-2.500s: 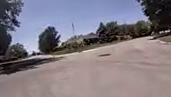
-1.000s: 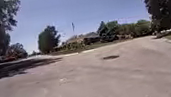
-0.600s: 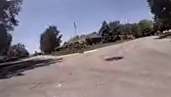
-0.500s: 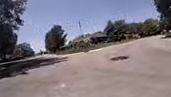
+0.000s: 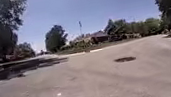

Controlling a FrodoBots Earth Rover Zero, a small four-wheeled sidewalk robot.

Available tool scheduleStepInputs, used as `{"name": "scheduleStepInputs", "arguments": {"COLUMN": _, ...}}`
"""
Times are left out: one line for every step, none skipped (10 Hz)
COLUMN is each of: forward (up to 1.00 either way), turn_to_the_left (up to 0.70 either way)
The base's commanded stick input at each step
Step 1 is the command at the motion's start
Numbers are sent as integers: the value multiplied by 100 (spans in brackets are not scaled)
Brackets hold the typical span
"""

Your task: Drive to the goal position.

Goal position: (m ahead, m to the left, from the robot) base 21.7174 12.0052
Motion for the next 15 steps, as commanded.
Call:
{"name": "scheduleStepInputs", "arguments": {"forward": 70, "turn_to_the_left": 0}}
{"name": "scheduleStepInputs", "arguments": {"forward": 70, "turn_to_the_left": 0}}
{"name": "scheduleStepInputs", "arguments": {"forward": 70, "turn_to_the_left": 0}}
{"name": "scheduleStepInputs", "arguments": {"forward": 70, "turn_to_the_left": 0}}
{"name": "scheduleStepInputs", "arguments": {"forward": 70, "turn_to_the_left": 0}}
{"name": "scheduleStepInputs", "arguments": {"forward": 70, "turn_to_the_left": 0}}
{"name": "scheduleStepInputs", "arguments": {"forward": 70, "turn_to_the_left": 1}}
{"name": "scheduleStepInputs", "arguments": {"forward": 70, "turn_to_the_left": 33}}
{"name": "scheduleStepInputs", "arguments": {"forward": 70, "turn_to_the_left": 35}}
{"name": "scheduleStepInputs", "arguments": {"forward": 70, "turn_to_the_left": 35}}
{"name": "scheduleStepInputs", "arguments": {"forward": 70, "turn_to_the_left": 0}}
{"name": "scheduleStepInputs", "arguments": {"forward": 70, "turn_to_the_left": 0}}
{"name": "scheduleStepInputs", "arguments": {"forward": 70, "turn_to_the_left": 0}}
{"name": "scheduleStepInputs", "arguments": {"forward": 70, "turn_to_the_left": 0}}
{"name": "scheduleStepInputs", "arguments": {"forward": 70, "turn_to_the_left": 0}}
